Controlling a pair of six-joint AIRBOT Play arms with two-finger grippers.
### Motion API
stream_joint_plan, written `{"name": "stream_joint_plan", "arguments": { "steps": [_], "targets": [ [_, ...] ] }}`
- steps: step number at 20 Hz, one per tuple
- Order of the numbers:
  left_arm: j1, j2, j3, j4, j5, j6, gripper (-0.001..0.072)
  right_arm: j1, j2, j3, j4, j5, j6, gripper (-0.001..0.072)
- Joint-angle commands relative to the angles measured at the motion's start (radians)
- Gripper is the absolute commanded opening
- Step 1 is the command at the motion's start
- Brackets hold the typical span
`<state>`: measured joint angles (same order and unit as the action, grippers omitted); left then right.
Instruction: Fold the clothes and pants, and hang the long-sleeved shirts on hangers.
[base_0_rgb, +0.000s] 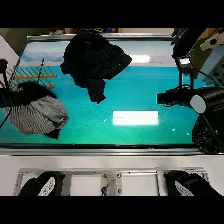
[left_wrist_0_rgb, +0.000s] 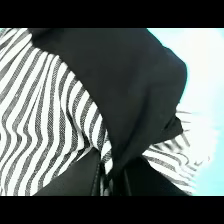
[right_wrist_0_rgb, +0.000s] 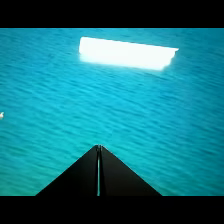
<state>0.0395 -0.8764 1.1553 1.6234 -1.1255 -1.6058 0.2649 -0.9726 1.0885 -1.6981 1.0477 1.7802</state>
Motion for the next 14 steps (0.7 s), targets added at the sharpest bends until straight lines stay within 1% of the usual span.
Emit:
{"name": "stream_joint_plan", "arguments": {
  "steps": [1, 3, 6, 8, 10, 12, 14],
  "targets": [
    [-0.321, 0.169, 0.097, -0.052, 0.011, -0.095, 0.0016, 0.0, 0.0, 0.0, 0.0, 0.0, 0.0, 0.0022],
    [-0.481, 0.168, 0.171, -0.042, 0.031, -0.14, 0.0016, 0.0, 0.0, 0.0, 0.0, 0.0, 0.001, 0.0022],
    [-0.625, 0.08, 0.291, -0.018, 0.065, -0.156, 0.0016, 0.0, 0.0, 0.0, 0.043, 0.0, 0.0, 0.0022],
    [-0.665, -0.017, 0.348, -0.022, 0.078, -0.157, 0.0016, 0.0, 0.0, 0.0, 0.028, -0.002, -0.015, 0.0022],
    [-0.678, -0.109, 0.359, -0.031, 0.109, -0.176, 0.0016, -0.002, 0.007, 0.006, -0.079, 0.013, -0.11, 0.0022],
    [-0.696, -0.215, 0.359, -0.032, 0.134, -0.212, 0.0016, -0.002, 0.026, 0.013, -0.169, 0.042, -0.166, 0.0022],
    [-0.714, -0.319, 0.359, -0.043, 0.163, -0.213, 0.0016, -0.002, 0.052, 0.013, -0.177, 0.042, -0.208, 0.0023]
  ]
}}
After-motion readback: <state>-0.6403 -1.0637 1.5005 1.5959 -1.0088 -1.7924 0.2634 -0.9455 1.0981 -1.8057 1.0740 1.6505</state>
